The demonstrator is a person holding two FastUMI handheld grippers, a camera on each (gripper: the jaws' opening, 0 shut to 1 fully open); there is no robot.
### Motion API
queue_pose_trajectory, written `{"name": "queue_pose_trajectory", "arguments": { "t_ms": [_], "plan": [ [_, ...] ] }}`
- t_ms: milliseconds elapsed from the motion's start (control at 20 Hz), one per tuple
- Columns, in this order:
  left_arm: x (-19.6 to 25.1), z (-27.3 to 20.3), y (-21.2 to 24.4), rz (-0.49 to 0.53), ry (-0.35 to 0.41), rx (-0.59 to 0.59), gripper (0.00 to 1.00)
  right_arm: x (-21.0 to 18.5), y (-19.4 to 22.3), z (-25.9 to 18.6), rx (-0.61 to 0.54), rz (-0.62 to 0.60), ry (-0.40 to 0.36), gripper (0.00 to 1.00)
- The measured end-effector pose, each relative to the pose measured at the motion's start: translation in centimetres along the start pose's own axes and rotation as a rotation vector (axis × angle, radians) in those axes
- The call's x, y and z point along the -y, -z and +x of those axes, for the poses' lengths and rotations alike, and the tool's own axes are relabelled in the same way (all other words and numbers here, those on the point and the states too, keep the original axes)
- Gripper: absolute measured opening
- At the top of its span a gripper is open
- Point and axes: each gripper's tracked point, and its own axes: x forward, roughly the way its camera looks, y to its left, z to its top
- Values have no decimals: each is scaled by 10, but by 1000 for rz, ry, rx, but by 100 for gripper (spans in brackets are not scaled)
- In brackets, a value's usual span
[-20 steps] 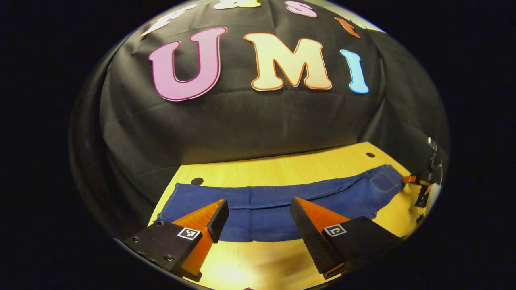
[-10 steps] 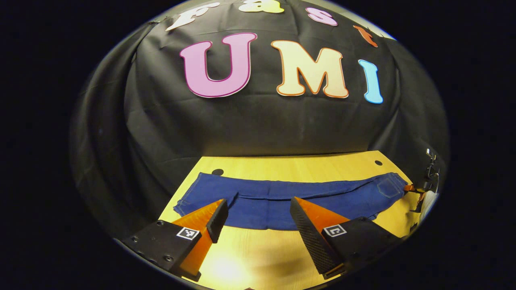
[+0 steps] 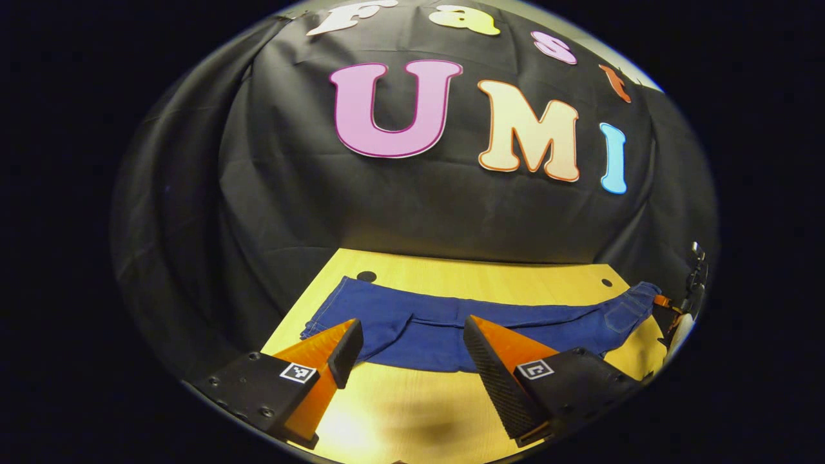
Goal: Grasp the waist and the cuffs of the jeans and fold them to make the two legs overlap; first hold the waist and fold one-third of the jeans toward the cuffs, then hold the cuffs and fold the remaining one-third in the same direction to finish folding.
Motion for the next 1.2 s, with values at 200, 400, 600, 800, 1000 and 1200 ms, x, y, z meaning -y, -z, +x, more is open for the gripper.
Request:
{"name": "queue_pose_trajectory", "arguments": {
  "t_ms": [200, 400, 600, 800, 1000, 1200],
  "plan": [
    [-26, 10, -1, -3, 10, -10, 98, 3, 11, -9, 98, -11, -90, 5],
    [-47, 24, 3, -19, 43, -27, 98, 2, 20, 0, 164, -17, -186, 5],
    [-71, 39, 9, -13, 77, -55, 98, 1, 20, 4, 213, -6, -262, 5],
    [-98, 54, 12, -5, 104, -76, 98, -4, 25, 8, 238, -10, -345, 5],
    [-121, 67, 19, 1, 124, -102, 94, -9, 31, 10, 230, -53, -449, 5],
    [-140, 80, 31, -9, 133, -131, 94, -18, 49, 20, 162, -109, -518, 5]
  ]
}}
